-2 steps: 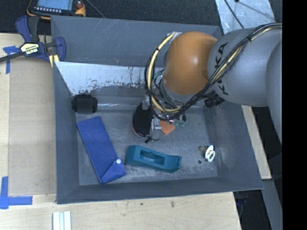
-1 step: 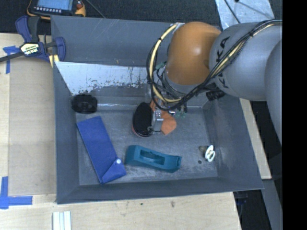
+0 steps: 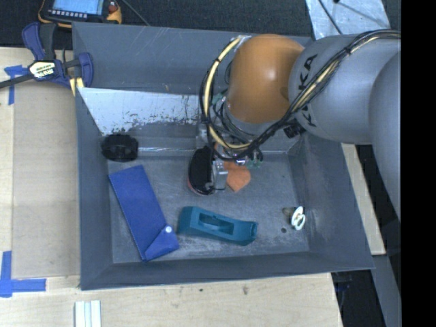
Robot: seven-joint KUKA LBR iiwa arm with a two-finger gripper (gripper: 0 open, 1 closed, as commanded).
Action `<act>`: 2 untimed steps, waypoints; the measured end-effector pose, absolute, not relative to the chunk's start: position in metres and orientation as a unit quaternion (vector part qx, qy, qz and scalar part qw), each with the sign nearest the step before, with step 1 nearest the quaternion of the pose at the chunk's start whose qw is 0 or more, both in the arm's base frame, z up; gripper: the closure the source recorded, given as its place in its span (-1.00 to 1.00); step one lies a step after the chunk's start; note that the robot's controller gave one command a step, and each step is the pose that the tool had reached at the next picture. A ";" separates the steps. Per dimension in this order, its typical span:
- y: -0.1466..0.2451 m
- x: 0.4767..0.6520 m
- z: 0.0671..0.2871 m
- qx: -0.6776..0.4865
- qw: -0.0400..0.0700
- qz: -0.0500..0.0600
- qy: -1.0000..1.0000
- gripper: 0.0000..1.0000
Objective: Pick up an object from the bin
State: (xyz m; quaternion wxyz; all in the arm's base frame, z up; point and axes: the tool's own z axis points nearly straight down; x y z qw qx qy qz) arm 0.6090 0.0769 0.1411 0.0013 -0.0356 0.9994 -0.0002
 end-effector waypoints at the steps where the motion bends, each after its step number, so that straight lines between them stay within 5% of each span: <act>1: 0.081 0.589 0.120 -0.143 0.003 0.000 0.990 -1.00; 2: 0.084 0.601 0.074 -0.093 0.001 0.001 0.996 1.00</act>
Offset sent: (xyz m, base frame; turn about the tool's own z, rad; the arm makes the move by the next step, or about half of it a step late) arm -0.0090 0.0069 -0.0668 -0.1164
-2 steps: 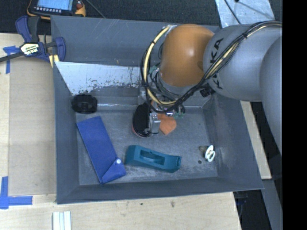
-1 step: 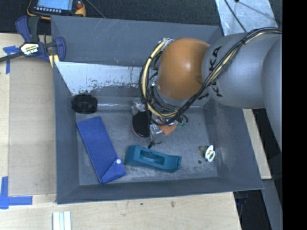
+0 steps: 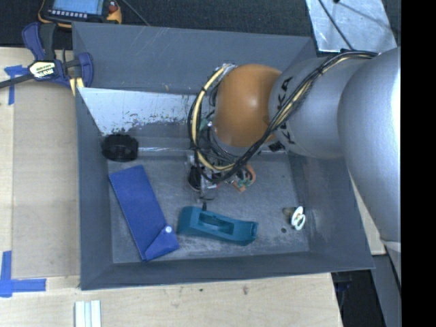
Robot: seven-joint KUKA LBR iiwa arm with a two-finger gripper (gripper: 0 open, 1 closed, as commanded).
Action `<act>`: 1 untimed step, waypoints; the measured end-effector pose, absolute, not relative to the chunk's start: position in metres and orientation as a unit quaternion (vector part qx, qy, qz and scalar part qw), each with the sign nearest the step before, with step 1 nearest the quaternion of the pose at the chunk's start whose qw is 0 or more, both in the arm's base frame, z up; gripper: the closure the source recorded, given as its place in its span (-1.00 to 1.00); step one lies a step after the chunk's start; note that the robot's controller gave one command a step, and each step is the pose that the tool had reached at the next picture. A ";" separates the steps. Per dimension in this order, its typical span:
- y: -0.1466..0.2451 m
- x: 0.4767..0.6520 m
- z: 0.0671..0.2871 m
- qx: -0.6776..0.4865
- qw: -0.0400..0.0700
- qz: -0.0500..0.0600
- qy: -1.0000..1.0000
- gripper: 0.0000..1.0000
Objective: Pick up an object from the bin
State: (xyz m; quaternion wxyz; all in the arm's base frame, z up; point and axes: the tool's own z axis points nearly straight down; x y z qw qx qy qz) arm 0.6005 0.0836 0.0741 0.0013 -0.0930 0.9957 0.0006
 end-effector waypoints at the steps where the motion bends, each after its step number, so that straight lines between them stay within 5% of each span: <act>1: 0.084 0.601 0.074 -0.093 0.001 0.001 0.996 1.00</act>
Offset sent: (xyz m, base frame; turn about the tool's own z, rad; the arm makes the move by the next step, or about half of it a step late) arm 0.0023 -0.0578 0.0990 -0.0183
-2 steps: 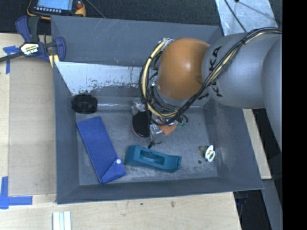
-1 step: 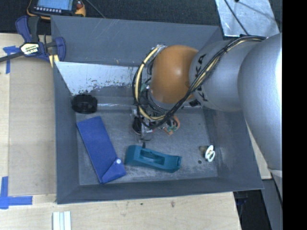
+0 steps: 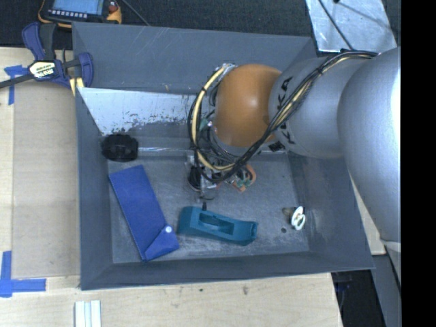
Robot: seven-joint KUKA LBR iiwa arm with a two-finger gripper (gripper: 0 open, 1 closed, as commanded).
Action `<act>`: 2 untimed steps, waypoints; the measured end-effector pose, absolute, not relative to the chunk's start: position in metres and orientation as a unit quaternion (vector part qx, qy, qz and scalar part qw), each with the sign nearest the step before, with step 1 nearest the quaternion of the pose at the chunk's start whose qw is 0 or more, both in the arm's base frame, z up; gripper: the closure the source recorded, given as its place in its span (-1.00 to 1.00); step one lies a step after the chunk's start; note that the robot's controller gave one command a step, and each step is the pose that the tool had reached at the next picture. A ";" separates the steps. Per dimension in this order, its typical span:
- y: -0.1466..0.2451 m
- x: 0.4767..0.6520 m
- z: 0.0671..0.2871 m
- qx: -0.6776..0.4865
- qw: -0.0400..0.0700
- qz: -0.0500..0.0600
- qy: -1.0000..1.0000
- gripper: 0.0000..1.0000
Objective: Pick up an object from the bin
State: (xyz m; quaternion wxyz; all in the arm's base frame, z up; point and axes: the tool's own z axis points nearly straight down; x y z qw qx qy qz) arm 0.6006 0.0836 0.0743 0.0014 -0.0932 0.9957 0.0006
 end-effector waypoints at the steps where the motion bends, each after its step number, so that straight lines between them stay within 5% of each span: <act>1: 0.050 0.600 0.129 -0.100 -0.002 0.001 0.995 1.00; 2: 0.058 0.600 0.206 -0.108 -0.001 0.000 0.994 1.00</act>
Offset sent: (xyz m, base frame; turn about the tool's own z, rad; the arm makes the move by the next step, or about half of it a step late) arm -0.0026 -0.0095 0.1907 -0.0459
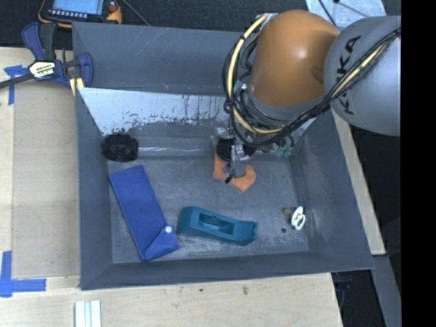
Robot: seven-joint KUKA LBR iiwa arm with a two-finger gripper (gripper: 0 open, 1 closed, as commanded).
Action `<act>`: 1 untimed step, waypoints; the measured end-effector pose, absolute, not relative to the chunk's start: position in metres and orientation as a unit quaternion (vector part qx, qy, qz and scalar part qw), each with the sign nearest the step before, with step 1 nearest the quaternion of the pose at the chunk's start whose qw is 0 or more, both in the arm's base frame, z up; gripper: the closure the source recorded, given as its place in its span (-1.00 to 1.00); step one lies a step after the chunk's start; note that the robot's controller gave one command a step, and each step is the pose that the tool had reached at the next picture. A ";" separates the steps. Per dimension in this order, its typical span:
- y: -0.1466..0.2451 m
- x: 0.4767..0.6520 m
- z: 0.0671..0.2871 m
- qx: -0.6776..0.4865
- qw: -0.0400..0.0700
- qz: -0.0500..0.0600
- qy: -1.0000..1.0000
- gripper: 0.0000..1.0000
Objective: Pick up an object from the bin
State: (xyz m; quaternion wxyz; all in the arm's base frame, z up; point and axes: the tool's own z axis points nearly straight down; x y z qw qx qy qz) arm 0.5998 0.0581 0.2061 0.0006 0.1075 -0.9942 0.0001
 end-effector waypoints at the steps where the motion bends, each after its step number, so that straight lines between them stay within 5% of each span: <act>1: 0.037 0.603 0.274 0.115 0.000 0.000 -0.993 1.00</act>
Offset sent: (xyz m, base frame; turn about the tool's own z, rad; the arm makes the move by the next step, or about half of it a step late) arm -0.0173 -0.0689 -0.1361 -0.3107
